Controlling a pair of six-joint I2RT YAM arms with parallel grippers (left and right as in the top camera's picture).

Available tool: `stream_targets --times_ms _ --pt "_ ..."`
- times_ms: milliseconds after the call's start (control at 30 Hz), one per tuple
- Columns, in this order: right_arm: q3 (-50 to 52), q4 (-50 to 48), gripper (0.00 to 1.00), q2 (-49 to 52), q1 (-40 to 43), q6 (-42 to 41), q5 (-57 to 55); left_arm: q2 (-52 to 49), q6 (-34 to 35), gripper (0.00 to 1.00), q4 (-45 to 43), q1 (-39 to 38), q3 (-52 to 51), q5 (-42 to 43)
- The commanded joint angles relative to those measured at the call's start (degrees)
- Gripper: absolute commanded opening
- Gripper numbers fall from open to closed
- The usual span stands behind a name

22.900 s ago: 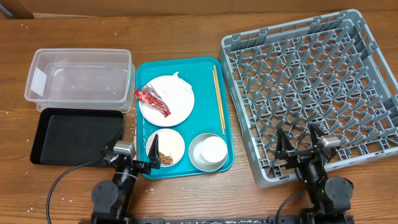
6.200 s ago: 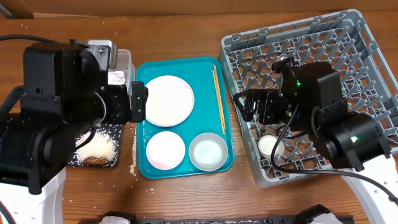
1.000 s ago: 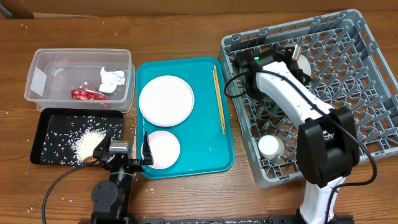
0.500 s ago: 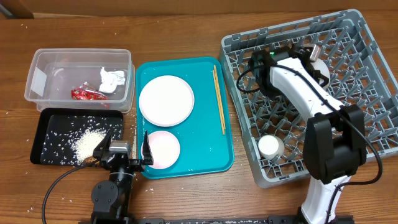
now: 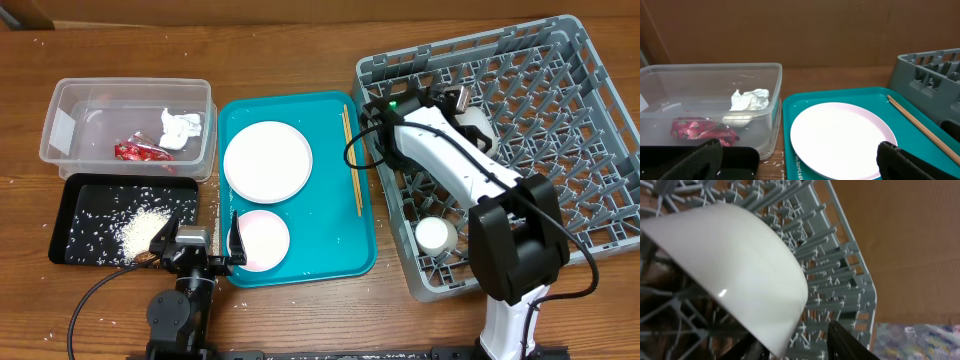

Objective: Sort waste into correct bins and load items into the dishwasher

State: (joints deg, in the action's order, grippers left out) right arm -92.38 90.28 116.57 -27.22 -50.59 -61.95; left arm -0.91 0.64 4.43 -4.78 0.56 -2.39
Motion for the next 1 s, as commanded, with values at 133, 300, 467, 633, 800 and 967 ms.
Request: stream_targets --times_ms 133,300,467,633,800,967 --pt "-11.6 0.0 0.56 -4.2 -5.6 6.8 19.6 0.5 -0.4 1.0 -0.2 0.3 -0.3 -0.1" --pt "-13.9 -13.2 0.67 -7.0 -9.1 29.0 56.7 0.5 -0.4 1.0 -0.2 0.3 -0.3 -0.1" --pt "-10.7 -21.5 0.62 -6.0 -9.8 31.5 87.4 0.5 -0.4 1.0 -0.2 0.3 -0.3 -0.1" --pt "-3.6 -27.6 0.59 -5.7 -15.0 25.9 89.2 0.5 -0.4 1.0 -0.2 0.4 -0.3 -0.1" --pt "5.4 -37.3 0.61 -5.3 -20.6 13.8 82.2 0.5 -0.4 1.0 -0.2 0.3 -0.3 -0.1" --pt "14.1 -45.9 0.61 -5.2 -23.1 3.6 77.4 0.5 -0.4 1.0 -0.2 0.3 -0.3 -0.1"
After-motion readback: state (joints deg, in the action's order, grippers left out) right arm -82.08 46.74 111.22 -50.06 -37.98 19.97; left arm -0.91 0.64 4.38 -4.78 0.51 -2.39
